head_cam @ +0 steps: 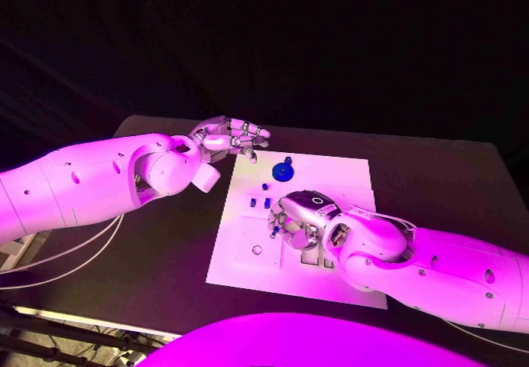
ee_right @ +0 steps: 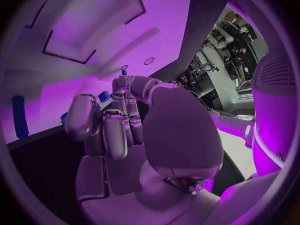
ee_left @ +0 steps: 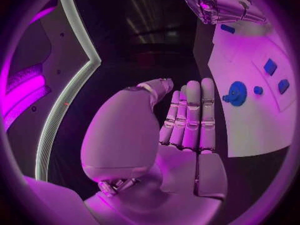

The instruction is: Assemble the parts on the task board

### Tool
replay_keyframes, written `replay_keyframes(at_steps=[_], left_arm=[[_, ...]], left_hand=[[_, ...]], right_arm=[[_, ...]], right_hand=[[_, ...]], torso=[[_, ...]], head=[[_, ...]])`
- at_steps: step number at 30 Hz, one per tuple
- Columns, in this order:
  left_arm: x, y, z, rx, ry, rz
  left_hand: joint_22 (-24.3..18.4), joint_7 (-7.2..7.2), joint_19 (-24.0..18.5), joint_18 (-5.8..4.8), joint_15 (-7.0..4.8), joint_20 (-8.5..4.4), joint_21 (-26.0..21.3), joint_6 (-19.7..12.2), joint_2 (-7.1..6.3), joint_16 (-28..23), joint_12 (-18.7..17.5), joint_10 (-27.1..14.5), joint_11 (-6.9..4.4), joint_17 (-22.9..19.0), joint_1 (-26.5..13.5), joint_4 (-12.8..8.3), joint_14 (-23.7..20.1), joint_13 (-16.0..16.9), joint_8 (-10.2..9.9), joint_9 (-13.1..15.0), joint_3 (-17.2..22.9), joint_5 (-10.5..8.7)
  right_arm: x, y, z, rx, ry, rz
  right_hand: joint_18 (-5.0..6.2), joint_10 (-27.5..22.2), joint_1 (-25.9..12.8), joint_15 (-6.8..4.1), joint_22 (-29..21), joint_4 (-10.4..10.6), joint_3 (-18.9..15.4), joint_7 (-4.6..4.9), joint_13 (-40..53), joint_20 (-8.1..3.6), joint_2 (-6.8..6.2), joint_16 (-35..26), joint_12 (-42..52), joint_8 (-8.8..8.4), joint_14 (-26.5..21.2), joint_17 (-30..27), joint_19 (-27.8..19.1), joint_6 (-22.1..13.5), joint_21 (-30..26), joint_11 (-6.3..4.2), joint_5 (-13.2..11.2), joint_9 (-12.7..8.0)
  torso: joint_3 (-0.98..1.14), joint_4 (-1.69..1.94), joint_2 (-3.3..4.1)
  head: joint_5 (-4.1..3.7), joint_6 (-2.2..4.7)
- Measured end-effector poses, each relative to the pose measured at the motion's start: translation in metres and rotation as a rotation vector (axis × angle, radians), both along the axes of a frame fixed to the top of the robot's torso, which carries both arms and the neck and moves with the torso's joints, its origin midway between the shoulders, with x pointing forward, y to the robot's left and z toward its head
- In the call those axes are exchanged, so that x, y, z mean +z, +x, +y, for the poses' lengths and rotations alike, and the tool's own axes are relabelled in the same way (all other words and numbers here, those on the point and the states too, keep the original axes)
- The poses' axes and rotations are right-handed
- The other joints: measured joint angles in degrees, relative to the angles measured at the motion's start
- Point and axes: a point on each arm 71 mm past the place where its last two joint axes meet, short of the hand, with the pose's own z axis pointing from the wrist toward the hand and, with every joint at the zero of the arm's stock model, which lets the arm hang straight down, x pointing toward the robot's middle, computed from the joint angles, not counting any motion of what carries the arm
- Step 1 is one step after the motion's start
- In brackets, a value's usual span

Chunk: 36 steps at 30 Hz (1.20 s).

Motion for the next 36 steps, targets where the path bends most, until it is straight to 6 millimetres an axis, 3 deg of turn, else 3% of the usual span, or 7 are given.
replay_keyframes(at_steps=[36], left_arm=[[-0.0006,0.0,0.0005,-0.006,0.006,0.004]], left_hand=[[0.0,-0.08,0.0,0.0,0.0,0.0,0.0,-0.1,0.0,0.0,0.0,-0.1,0.07,0.0,0.0,0.0,0.0,0.0,0.1,0.0,0.0,0.0]], right_arm=[[-0.0048,-0.0021,0.0062,0.026,-0.05,-0.019]], right_hand=[[0.0,0.3,-0.2,0.0,0.0,-0.3,0.2,-0.19,0.0,0.0,-0.22,0.0,0.0,-0.03,0.0,-0.2,0.0,-0.2,-0.4,-0.3,-0.2,0.1]], torso=[[0.01,-0.02,0.0]], head=[[-0.29,-0.12]])
